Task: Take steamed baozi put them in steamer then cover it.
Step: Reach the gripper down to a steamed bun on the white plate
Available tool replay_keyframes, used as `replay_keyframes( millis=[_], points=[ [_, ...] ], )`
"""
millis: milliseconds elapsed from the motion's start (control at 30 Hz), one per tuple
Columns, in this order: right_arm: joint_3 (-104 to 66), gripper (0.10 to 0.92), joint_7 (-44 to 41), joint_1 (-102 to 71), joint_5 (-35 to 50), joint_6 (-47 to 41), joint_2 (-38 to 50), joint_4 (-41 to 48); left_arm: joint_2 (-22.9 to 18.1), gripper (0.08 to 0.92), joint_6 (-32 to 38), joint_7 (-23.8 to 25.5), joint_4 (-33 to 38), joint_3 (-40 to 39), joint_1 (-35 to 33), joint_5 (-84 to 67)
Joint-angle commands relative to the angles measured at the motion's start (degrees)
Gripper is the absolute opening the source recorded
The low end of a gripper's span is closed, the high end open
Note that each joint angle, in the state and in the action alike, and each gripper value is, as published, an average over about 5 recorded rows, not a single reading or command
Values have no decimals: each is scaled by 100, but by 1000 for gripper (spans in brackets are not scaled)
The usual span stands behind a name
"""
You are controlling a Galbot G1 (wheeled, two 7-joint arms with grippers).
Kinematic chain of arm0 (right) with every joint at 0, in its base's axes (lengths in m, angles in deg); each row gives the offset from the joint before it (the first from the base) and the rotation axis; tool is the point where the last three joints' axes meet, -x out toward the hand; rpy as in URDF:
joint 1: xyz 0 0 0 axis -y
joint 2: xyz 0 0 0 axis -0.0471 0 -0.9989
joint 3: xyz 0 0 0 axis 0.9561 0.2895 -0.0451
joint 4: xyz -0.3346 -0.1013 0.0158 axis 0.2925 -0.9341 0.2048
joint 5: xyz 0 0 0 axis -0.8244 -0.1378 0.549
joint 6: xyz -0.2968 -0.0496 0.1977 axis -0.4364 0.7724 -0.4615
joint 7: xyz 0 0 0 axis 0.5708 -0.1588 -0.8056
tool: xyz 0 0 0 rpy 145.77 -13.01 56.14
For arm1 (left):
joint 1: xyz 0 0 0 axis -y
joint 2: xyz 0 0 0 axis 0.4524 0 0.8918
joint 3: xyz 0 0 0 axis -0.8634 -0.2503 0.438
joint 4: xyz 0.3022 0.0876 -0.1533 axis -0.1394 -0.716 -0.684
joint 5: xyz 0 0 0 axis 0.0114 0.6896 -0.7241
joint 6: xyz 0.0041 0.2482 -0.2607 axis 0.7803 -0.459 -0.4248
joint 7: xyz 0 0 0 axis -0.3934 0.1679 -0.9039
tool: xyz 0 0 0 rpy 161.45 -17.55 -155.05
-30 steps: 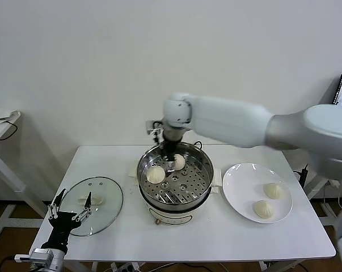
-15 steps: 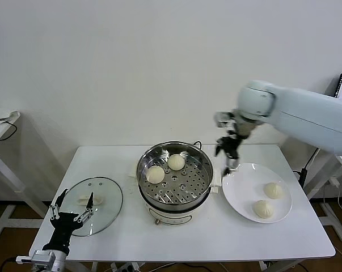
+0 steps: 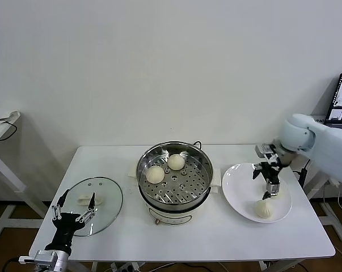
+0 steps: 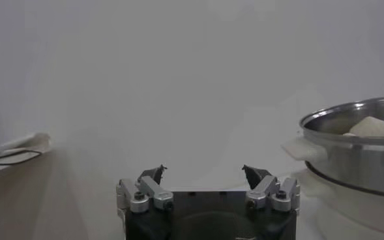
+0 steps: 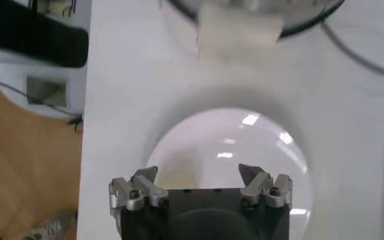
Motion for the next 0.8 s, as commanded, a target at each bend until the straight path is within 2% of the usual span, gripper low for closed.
replay_keyframes(
  millis=[33, 800],
  points=[
    [-924, 823, 41, -1333, -905, 216, 153, 351, -7, 823, 2, -2, -21, -17, 6, 9],
    [-1600, 823, 203, -2043, -1153, 207, -333, 952, -7, 823, 8, -13, -158, -21, 70, 41]
  ],
)
